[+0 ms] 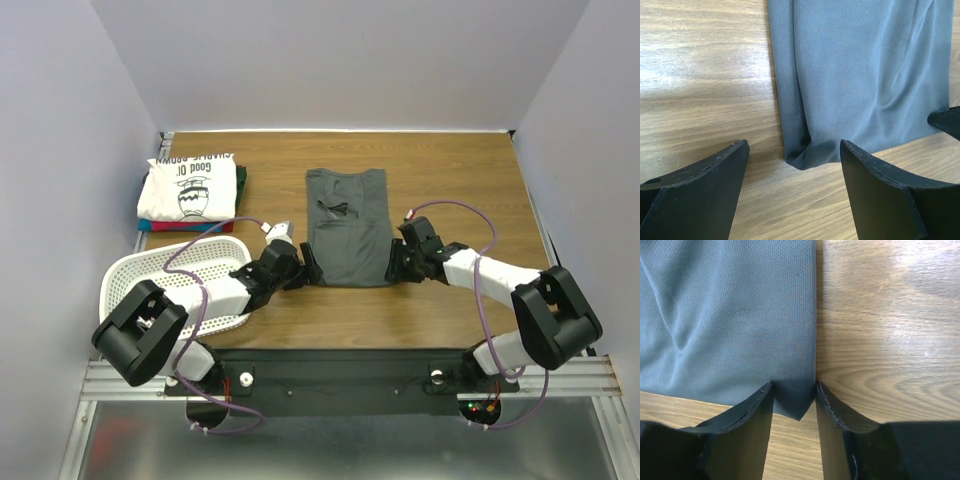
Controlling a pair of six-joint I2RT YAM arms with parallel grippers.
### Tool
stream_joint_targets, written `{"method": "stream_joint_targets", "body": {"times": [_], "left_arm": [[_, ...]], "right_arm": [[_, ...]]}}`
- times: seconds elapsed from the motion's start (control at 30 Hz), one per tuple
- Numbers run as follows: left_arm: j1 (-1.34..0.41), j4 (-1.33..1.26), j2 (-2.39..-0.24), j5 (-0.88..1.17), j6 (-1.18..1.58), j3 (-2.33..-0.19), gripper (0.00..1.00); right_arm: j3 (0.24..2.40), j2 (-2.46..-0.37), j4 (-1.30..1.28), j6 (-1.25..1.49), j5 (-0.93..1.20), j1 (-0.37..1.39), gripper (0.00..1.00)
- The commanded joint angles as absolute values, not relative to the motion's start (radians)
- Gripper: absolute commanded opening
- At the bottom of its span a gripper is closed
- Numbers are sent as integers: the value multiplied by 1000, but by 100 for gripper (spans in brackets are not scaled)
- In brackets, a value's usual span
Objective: Fold and stack the t-shirts
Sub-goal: Fold the tshirt
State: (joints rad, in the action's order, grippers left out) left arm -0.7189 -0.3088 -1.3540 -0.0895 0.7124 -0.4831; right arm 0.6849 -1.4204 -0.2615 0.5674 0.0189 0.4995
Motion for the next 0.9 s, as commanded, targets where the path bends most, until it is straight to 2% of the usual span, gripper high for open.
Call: {"method": "stream_joint_targets", "body": {"times": [0.0, 0.07, 0.13, 0.43, 0.7, 0.87], "left_arm": [[-724, -302, -1325, -84, 721, -457, 85], [-724, -302, -1328, -83, 721, -457, 83], [-724, -290, -1338, -84, 723, -459, 82], [-727, -273, -1379, -52, 718, -471, 63], [-738, -267, -1407, -26, 727, -471, 56], [-742, -265, -1433, -23, 730, -477, 43]], "right_arm": [[692, -1450, -222, 583, 34, 522, 42], [692, -1454, -222, 584, 34, 522, 32], [690, -1454, -222, 584, 32, 525, 30], [692, -1462, -219, 584, 22, 529, 30], [695, -1476, -213, 580, 18, 534, 30], [698, -1476, -210, 578, 23, 538, 29]]}}
